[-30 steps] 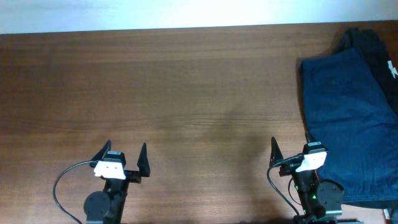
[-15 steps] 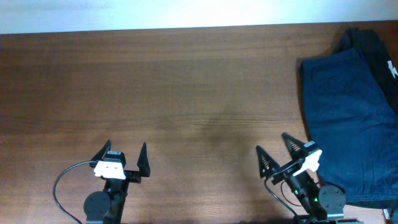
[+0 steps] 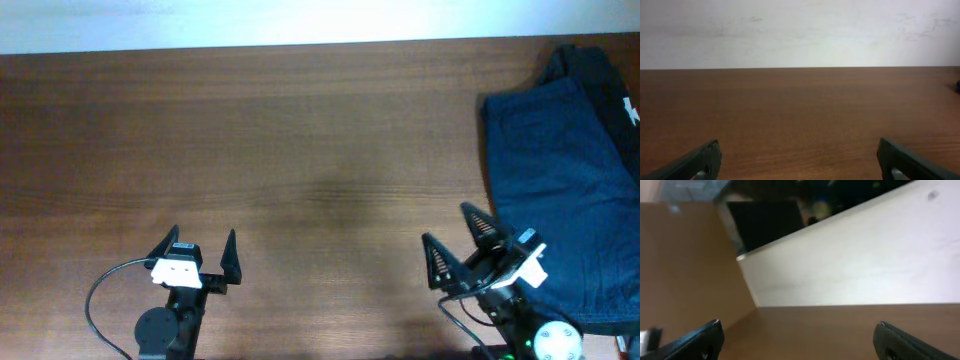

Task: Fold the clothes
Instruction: 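Reach the right gripper to the navy shorts on the pile and grasp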

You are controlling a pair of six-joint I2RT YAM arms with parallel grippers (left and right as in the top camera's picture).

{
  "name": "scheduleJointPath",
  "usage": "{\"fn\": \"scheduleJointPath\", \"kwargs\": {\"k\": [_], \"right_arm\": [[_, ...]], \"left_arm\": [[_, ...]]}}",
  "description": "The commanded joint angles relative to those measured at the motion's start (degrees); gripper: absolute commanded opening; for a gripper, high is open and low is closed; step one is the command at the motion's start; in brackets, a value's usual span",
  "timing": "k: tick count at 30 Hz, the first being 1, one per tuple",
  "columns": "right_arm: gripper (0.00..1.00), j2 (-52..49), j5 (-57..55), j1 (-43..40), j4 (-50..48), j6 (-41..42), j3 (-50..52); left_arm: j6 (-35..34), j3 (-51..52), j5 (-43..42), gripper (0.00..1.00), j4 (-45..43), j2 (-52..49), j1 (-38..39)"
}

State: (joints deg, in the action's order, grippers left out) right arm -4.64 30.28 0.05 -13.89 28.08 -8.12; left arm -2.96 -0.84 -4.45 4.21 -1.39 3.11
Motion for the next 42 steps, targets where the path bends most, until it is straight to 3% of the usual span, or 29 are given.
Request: {"fn": "scheduleJointPath", "kwargs": {"k": [1,6,10,13,17,32,38,40,41,42], "right_arm": [[0.99,-10.32,-5.51,0.31,1.90,-9.99,-7.41],[0.99,-43.04,-12.61,0.31,9.94,-15.67,-30.93],[0.99,-65.70,-19.52,0.31,31.43,-27.39,-57.13],[0.99,-85.31,-38.16,0.20,50.21,-31.61,-80.11],[0.99,-101.53,-50.97,0.22,64.26,-32.59,-96.89],[0.96,-128.45,-54.31,-4.96,57.55,-35.17,-98.60],[0.72,-131.16,-54.36,-5.81,57.20,-35.17,-98.55],[0.71,-131.38,-54.36,-6.01,57.35,-35.15,-98.55],[0.65,-131.43,-54.36,-6.10,57.35,-35.15,-98.55],[0.42,-131.43,-54.40,-6.19,57.59,-35.15,-98.55]], "left_arm": [[-0.48,0.33,-0.20,0.99,0.13,-0.15,0.26],[-0.48,0.33,-0.20,0.99,0.13,-0.15,0.26],[-0.48,0.33,-0.20,0.99,0.13,-0.15,0.26],[-0.48,0.33,-0.20,0.99,0.13,-0.15,0.26],[-0.48,0.33,-0.20,0.99,0.13,-0.15,0.26],[-0.46,0.33,-0.20,0.99,0.13,-0.15,0.26],[-0.48,0.33,-0.20,0.99,0.13,-0.15,0.26],[-0.48,0.33,-0.20,0.99,0.13,-0.15,0.26],[-0.48,0.33,-0.20,0.99,0.13,-0.15,0.26],[-0.48,0.33,-0.20,0.99,0.13,-0.15,0.26]]}}
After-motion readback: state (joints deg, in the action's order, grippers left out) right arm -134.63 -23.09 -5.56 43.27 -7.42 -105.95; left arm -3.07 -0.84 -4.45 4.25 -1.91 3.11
